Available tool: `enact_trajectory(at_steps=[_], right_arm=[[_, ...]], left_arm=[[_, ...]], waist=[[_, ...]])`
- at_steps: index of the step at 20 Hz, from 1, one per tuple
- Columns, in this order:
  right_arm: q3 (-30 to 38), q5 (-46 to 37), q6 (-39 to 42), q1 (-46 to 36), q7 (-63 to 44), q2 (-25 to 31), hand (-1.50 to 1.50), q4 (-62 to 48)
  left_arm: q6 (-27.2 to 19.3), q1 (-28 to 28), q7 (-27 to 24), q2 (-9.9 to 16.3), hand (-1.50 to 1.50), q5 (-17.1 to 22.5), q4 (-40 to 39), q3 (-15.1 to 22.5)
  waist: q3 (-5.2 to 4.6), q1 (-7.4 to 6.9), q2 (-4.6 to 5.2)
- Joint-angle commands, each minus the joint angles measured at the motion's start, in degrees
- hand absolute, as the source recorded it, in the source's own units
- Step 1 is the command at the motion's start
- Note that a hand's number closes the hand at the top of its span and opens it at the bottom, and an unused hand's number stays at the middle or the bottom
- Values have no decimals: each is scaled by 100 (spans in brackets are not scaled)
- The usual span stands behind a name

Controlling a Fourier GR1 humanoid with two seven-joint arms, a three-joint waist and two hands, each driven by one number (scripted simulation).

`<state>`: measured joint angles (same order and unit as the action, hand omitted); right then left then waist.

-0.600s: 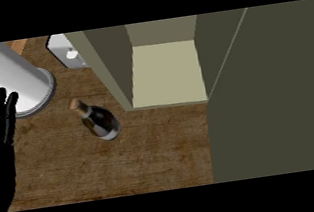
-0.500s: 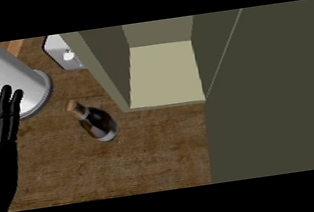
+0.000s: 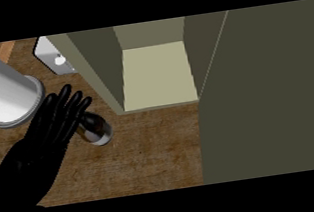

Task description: Pick up the wine, place it into the cabinet and close the cabinet

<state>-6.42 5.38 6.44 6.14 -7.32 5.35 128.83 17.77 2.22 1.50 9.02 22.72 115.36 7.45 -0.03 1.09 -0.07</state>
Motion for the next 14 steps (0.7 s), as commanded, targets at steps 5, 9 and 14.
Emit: enact_trajectory(at_steps=[5,9,14], right_arm=[[-251,273,-240,-434,-1445,27,-150,904],[150,806,90,24,-1381,195,-150,1211],[477,984,79,-286,-1590,230,-150,1163]], left_arm=[[-433,158,1316,-174,-150,826,976,464],[-400,-169,1703,7,-150,1262,1599,261],[-400,-157,1716,-144,-150,1080,1607,313]], waist=[[1,-123,-3],[3,-114,-3],[3,-106,2]])
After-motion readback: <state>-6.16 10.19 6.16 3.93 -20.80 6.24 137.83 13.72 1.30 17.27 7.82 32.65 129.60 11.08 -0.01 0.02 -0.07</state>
